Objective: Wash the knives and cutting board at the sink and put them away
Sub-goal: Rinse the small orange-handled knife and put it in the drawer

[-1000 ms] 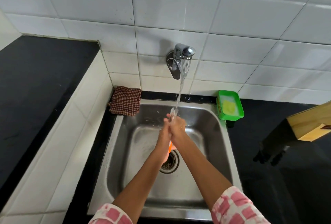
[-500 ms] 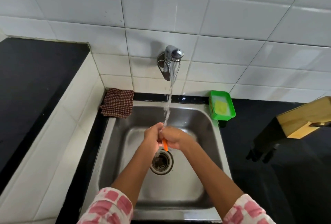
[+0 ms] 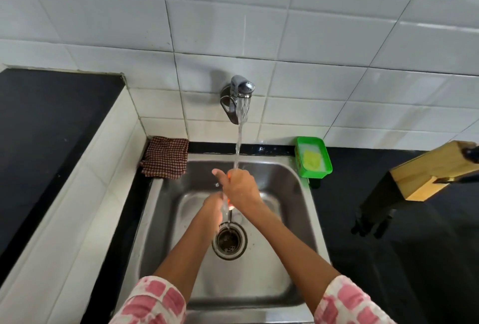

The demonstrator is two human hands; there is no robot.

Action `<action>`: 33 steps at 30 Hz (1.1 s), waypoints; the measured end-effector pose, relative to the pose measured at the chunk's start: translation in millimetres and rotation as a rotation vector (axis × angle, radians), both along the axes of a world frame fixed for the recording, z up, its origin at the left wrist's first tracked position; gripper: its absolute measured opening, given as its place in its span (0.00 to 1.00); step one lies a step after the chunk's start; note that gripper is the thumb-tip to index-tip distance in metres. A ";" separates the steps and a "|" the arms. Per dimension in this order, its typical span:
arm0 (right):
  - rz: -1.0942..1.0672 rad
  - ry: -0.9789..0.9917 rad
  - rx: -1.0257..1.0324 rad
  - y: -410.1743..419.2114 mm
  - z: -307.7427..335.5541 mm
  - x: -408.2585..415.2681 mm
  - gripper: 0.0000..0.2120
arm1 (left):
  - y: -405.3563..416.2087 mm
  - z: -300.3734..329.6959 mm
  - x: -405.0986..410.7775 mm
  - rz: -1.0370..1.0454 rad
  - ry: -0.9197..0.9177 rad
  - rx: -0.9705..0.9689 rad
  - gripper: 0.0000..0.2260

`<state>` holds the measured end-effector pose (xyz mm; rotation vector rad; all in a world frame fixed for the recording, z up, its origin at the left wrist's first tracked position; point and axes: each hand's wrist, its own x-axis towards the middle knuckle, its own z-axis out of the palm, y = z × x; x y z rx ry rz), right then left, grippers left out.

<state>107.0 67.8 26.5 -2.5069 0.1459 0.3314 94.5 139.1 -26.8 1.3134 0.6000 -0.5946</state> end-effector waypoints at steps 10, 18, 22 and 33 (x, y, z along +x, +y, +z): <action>-0.013 0.095 0.299 -26.4 15.5 -6.0 0.05 | -7.0 136.1 79.8 0.176 -0.525 -0.157 0.33; 0.121 0.027 0.055 -21.9 40.4 -16.4 0.01 | -33.3 165.1 86.1 0.140 -0.557 -0.087 0.32; 0.124 -0.102 -0.071 -28.2 76.7 -12.4 0.08 | -35.4 163.7 85.0 0.114 -0.571 -0.003 0.32; -0.167 -0.351 -0.009 -104.6 38.0 -74.9 0.08 | -93.9 83.4 -11.5 0.081 -0.438 0.293 0.29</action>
